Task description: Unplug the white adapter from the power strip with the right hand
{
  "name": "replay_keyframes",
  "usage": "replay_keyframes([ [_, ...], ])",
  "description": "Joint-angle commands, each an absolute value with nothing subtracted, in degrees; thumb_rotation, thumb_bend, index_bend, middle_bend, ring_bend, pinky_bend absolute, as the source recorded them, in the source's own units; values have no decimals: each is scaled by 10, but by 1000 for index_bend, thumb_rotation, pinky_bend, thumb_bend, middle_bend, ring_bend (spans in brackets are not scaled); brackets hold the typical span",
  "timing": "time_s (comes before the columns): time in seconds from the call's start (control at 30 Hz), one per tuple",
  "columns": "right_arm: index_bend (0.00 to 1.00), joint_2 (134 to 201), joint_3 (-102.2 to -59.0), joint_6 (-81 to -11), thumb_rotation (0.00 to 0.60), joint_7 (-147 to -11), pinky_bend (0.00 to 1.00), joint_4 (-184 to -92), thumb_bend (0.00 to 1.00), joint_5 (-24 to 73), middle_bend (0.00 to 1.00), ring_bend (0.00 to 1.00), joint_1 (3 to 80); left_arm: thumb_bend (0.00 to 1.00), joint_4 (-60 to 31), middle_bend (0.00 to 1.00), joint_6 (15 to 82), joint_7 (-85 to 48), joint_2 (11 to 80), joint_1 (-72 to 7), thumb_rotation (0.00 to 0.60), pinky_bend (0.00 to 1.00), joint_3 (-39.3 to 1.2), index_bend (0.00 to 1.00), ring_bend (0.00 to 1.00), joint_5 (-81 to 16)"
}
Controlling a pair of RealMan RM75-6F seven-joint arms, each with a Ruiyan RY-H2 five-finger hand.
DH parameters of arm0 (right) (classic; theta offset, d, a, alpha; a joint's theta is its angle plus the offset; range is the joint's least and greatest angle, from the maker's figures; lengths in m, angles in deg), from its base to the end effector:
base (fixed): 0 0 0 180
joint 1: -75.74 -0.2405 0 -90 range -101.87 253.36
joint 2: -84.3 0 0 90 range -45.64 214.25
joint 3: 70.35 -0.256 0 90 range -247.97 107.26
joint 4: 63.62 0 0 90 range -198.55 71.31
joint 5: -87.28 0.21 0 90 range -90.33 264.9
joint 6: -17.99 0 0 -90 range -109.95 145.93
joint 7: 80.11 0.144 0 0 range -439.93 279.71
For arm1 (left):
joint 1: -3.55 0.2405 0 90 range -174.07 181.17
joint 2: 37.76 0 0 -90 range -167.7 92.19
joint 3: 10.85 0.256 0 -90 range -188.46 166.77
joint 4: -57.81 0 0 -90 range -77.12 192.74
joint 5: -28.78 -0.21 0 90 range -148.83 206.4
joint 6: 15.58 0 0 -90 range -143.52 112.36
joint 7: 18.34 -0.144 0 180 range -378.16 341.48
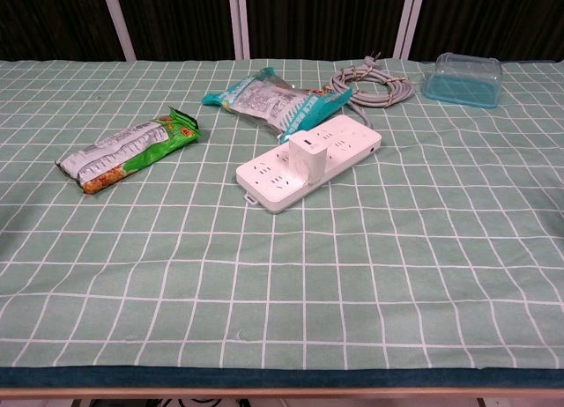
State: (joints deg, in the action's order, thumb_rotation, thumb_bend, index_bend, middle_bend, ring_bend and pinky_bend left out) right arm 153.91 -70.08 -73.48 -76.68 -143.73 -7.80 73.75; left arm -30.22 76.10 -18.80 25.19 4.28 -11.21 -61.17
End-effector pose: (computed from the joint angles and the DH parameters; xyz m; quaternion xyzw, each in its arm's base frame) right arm -0.3281 -0.1539 0.1445 0.6319 -0.3379 0.4017 0.5703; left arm -0.3293 0.1410 0.1778 -0.6017 -0.3495 -0.3630 0.6198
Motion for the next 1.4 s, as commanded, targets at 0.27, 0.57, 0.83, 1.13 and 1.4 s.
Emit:
replay_keyframes([
  [0.27, 0, 1539, -701, -735, 600, -768, 0, -1438, 173, -79, 0, 0, 738, 10, -301, 0, 759, -188, 252, 42, 600, 0, -111, 0, 0, -612],
  [0.57, 0, 1544, -700, -724, 600, -783, 0, -1444, 172, -77, 0, 0, 734, 49, -320, 0, 746, -215, 258, 28, 600, 2, -107, 18, 0, -632],
  [0.83, 0, 1531, -719, -699, 600, -799, 0, -1473, 172, -52, 0, 0, 717, 309, -369, 0, 655, -285, 258, -45, 600, 48, -132, 38, 0, -631],
  [1.13, 0, 1495, -748, -669, 600, -858, 0, -1556, 173, -38, 0, 0, 685, 466, -430, 30, 519, -384, 292, -156, 600, 114, -168, 92, 23, -614],
  [1.4, 0, 1468, -780, -620, 600, -916, 0, -1624, 173, -1, 0, 0, 646, 516, -436, 69, 399, -466, 358, -252, 600, 131, -198, 107, 33, -550],
])
